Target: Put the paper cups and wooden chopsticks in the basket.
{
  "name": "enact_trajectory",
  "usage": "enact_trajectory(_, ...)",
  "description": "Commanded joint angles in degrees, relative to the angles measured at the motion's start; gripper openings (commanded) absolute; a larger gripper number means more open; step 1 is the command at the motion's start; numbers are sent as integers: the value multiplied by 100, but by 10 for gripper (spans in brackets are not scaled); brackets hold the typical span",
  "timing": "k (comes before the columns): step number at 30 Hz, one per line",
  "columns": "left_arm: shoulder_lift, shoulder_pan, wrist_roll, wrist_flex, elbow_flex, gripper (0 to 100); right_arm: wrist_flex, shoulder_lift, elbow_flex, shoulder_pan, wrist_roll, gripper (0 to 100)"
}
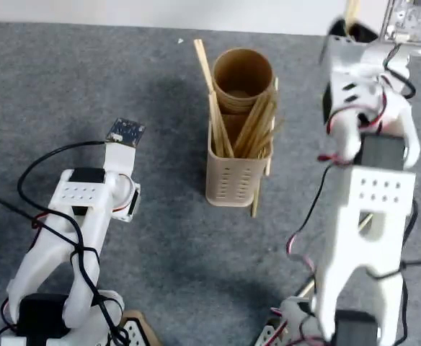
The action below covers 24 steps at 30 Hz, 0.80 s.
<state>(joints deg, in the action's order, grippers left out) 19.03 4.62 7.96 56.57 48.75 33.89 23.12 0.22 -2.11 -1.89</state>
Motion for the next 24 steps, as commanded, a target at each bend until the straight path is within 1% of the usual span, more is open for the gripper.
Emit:
enact_trajectory(1,127,-57,-26,-62,-31,123,-1174,690,620,-400,62,6)
enact_trajectory(8,127,-57,-26,-70,-40,123,-3705,2193,4040,-1323,18,5)
enact_trajectory(11,127,-57,-26,-141,-22,123,-4242,2651,5253,-1578,18,5)
enact_trajectory(13,127,-57,-26,-176,-22,123,-4462,2809,5596,-1657,44,5)
enact_trajectory(17,127,-48,-26,-167,-22,123,-4919,2730,5824,-1684,62,5)
enact_trajectory(21,127,-48,-26,-158,-22,123,-5103,2615,6202,-1692,35,11)
enact_trajectory(22,127,-48,-26,-167,-22,123,-5095,2642,6273,-1692,35,22)
enact_trajectory(24,127,-48,-26,-176,-22,123,-5051,2756,6299,-1692,62,86)
